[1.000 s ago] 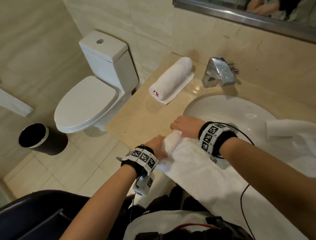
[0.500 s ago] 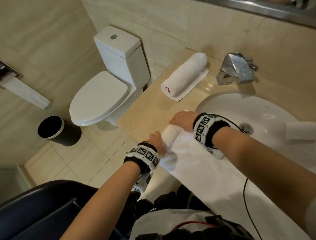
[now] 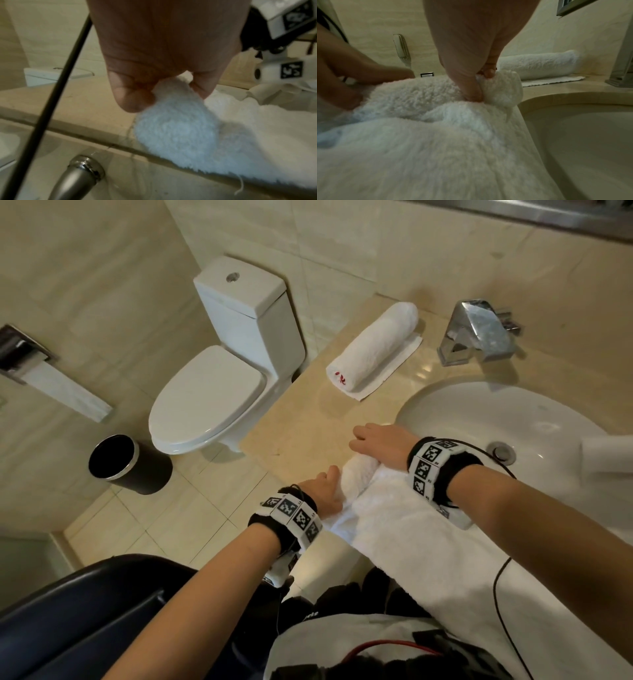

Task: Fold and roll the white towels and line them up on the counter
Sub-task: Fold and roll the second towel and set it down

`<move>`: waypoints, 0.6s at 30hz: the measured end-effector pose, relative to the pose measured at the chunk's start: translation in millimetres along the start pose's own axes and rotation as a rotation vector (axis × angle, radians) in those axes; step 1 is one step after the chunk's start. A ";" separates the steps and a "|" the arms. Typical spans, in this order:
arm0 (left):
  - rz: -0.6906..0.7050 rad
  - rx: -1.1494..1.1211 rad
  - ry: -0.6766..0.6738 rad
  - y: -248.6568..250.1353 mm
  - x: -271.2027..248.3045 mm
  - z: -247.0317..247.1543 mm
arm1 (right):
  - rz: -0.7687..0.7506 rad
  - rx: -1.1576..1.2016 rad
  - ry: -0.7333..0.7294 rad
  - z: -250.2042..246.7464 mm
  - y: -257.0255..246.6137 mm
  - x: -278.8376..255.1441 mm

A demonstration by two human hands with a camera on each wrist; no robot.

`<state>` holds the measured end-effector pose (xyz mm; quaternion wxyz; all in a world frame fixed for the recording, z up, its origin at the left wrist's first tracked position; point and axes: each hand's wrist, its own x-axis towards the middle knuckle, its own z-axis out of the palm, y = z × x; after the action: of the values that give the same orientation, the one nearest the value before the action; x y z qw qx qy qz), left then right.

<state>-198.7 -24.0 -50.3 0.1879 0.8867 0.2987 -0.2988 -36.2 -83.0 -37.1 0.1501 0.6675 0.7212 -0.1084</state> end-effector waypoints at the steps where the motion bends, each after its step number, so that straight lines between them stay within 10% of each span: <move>1: -0.006 -0.008 -0.014 0.1 1.2 -2.3 | 0.006 -0.008 0.004 1.4 -1.2 -2.4; 18: -0.032 -0.055 -0.068 8.0 1.9 -10.3 | -0.002 -0.027 -0.096 -3.6 -5.8 -10.6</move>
<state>-188.0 -23.9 -42.5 0.2176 0.8657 0.3144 -0.3232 -41.6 -92.0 -30.2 0.1935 0.6586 0.7154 -0.1307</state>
